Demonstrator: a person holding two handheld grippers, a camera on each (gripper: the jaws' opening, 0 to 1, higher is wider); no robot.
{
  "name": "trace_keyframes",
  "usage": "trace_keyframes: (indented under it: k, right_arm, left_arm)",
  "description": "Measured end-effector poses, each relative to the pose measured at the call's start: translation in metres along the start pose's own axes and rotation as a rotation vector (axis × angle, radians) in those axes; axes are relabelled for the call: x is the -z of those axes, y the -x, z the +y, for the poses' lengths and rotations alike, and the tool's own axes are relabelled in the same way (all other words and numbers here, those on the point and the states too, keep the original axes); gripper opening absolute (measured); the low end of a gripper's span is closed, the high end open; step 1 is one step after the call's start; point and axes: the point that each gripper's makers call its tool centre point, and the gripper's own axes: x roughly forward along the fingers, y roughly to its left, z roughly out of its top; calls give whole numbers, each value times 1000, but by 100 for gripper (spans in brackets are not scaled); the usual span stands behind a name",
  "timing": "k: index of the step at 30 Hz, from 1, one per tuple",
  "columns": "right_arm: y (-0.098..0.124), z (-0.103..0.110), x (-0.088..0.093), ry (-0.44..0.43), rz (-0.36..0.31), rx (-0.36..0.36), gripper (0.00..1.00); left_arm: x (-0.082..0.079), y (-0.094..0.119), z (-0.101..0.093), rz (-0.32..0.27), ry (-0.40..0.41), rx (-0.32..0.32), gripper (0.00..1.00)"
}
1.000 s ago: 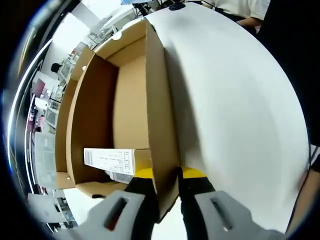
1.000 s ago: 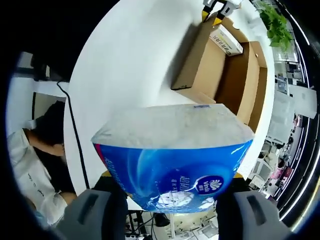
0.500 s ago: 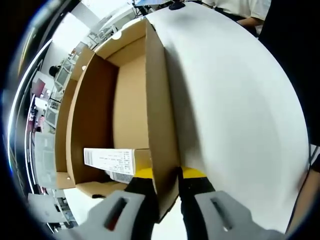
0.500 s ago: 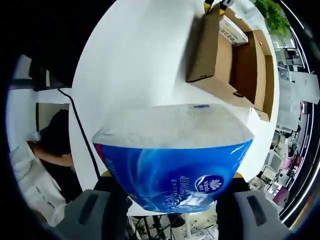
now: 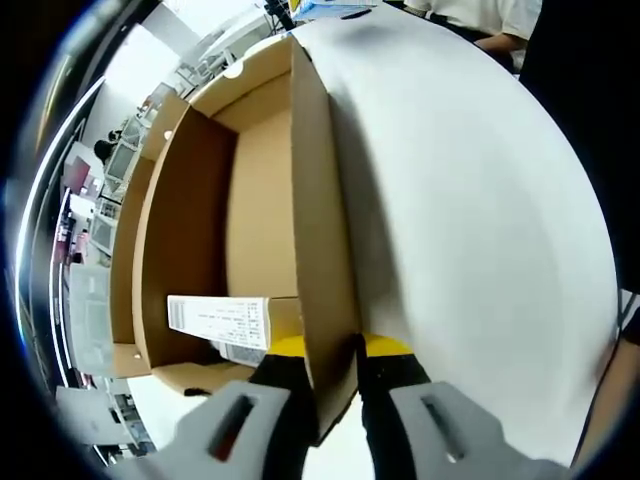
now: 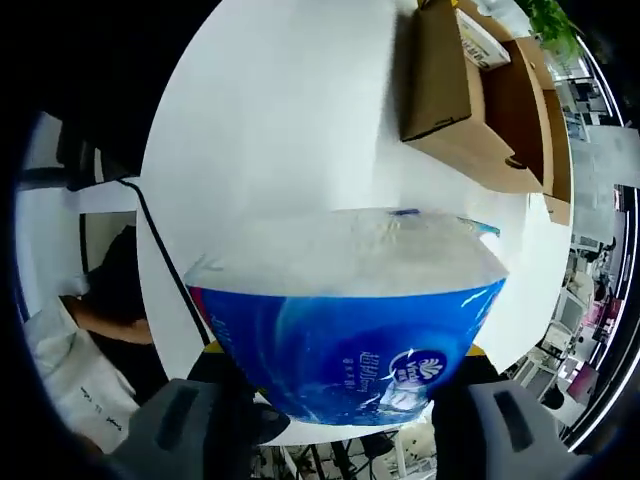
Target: Operate the shoe box by opening the lid, removing the specified soft item, and placing it in the target area until the item is outside and the box remains undamaged.
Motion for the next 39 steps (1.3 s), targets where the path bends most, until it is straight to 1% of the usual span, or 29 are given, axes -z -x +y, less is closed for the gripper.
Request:
trace_keyframes:
  k: [4, 8, 10, 13, 17, 20, 22, 23, 28, 30, 36, 39]
  right_arm:
    - [-10, 0, 0, -4, 5, -12, 71]
    - [-17, 0, -1, -27, -5, -20, 71]
    - [-20, 1, -1, -22, -6, -24, 71]
    - [-25, -3, 0, -30, -8, -23, 71]
    - [-33, -3, -6, -46, -23, -36, 72]
    - [-36, -5, -2, -21, 19, -33, 72]
    - [-38, -7, -3, -31, 19, -32, 72]
    - [-39, -8, -5, -52, 11, -28, 72]
    - [-48, -6, -13, -18, -17, -37, 72]
    - [-50, -6, -16, -17, -31, -40, 72]
    - [-51, -12, -22, -52, -93, -32, 72]
    - [-52, -11, -23, -55, -106, -36, 72]
  left_arm:
    - [0, 0, 0, -1, 0, -1, 14]
    - [0, 0, 1, -2, -1, 0, 14]
    - [0, 0, 1, -3, 0, 0, 14]
    - [0, 0, 1, -2, 0, 1, 14]
    - [0, -1, 1, -2, 0, -1, 14]
    - [0, -1, 1, -4, -2, -2, 14]
    - [0, -1, 1, -4, -1, -1, 14]
    - [0, -1, 1, -3, -2, 0, 14]
    - [1, -1, 1, -5, -3, 0, 14]
    - [1, -1, 1, -5, -2, 0, 14]
    - [1, -1, 2, -4, -3, 0, 14]
    - [1, -1, 2, -6, -3, 1, 14]
